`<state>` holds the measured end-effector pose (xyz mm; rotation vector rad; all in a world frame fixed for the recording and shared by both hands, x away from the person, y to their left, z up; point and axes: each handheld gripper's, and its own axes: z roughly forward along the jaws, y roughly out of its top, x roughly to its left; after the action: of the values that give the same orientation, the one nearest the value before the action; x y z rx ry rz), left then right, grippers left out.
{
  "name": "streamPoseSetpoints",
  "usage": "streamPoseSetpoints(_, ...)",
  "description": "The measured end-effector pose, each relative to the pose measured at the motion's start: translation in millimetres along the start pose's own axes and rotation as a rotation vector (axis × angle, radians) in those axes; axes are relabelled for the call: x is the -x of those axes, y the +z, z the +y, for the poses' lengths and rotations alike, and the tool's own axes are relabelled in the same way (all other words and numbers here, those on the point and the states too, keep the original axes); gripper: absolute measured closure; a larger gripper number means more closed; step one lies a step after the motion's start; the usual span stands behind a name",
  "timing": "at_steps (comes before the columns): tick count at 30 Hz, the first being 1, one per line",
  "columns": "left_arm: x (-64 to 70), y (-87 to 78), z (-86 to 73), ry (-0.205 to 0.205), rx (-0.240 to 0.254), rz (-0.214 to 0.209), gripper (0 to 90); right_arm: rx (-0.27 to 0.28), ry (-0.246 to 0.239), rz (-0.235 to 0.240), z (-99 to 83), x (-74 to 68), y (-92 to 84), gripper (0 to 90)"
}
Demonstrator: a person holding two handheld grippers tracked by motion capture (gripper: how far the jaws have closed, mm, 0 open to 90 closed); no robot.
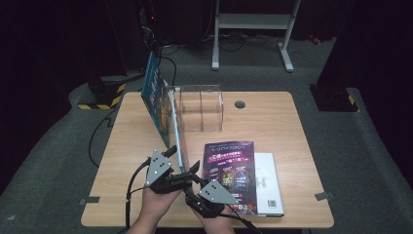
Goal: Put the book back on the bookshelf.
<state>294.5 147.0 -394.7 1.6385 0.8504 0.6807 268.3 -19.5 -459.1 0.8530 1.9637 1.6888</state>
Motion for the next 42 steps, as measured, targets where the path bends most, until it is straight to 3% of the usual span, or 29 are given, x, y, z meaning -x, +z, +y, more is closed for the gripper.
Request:
streamPoseSetpoints(8, -3.8, -2.5, -5.6, 0.016, -0.027, 0.002, 18.8, -0.014, 0.005, 0.03, -2.3, -5.1, 3.8, 58.6)
streamPoseSetpoints(31, -20.1, -17.8, -11.3, 0.012, -0.013, 0.056, 30.5, -0.034, -0.019, 0.104, -7.1, -21.8, 21.6, 58.4)
streamPoseSetpoints(34, -21.3, -19.8, -12.1, 0.038, -0.015, 0.066, 32.2, -0.05, -0.032, 0.12, -7.2, -22.8, 22.7, 57.7)
streamPoseSetpoints(42, -17.8, -21.0, -13.3, 0.061, -0.01, 0.094, 36.5, -0.062, -0.038, 0.097, -6.2, -15.7, 11.0, 52.8)
